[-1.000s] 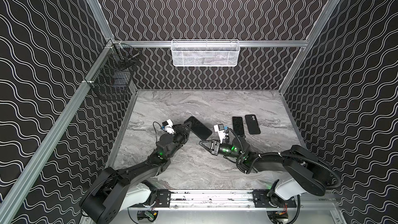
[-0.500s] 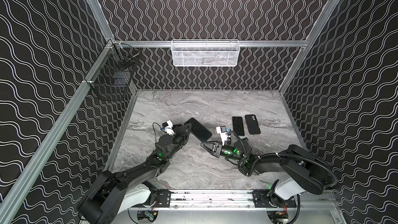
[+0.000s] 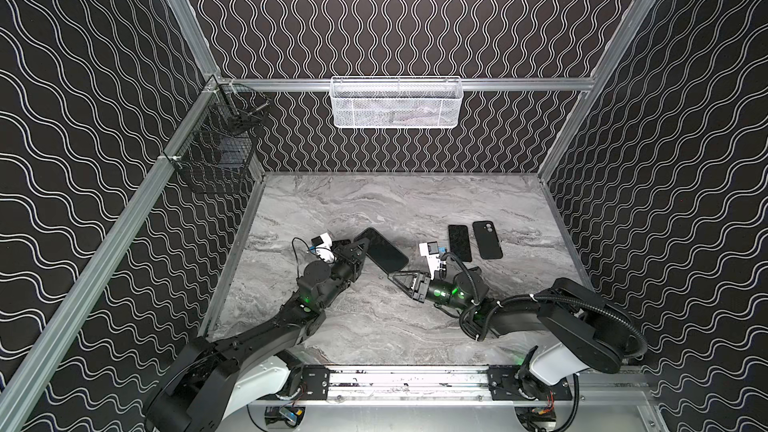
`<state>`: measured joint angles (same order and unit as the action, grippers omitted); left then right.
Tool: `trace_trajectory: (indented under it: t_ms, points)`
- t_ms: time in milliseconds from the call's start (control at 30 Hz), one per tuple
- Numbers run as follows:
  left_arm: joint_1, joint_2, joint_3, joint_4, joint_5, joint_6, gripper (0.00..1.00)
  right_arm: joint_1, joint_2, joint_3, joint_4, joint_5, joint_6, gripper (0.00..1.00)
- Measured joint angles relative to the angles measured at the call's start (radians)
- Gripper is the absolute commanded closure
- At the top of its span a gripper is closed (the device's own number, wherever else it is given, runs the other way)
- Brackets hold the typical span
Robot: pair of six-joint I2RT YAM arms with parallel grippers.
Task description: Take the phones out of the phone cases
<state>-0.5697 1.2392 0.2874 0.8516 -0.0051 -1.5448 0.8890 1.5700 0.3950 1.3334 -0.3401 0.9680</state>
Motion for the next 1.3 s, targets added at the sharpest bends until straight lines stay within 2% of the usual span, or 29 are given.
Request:
trace_trajectory:
  t_ms: [367,800,1067,1300]
  points:
    - [0.0,0.041,0.0,0.039,-0.016,-0.023,1.0,-0.001,0.02,0.004,0.025,0.002,0.023,0.9]
    - [-0.001,0.111,0.002,0.096,0.0,-0.079,1.0,0.003,0.003,-0.019,0.014,0.035,-0.115,0.9]
    - [-0.004,0.142,0.017,0.096,0.035,-0.106,1.0,0.008,0.018,-0.064,0.068,0.066,-0.217,0.9]
    - [-0.011,0.137,0.026,0.094,0.043,-0.122,1.0,0.013,0.018,-0.077,0.098,0.086,-0.256,0.9]
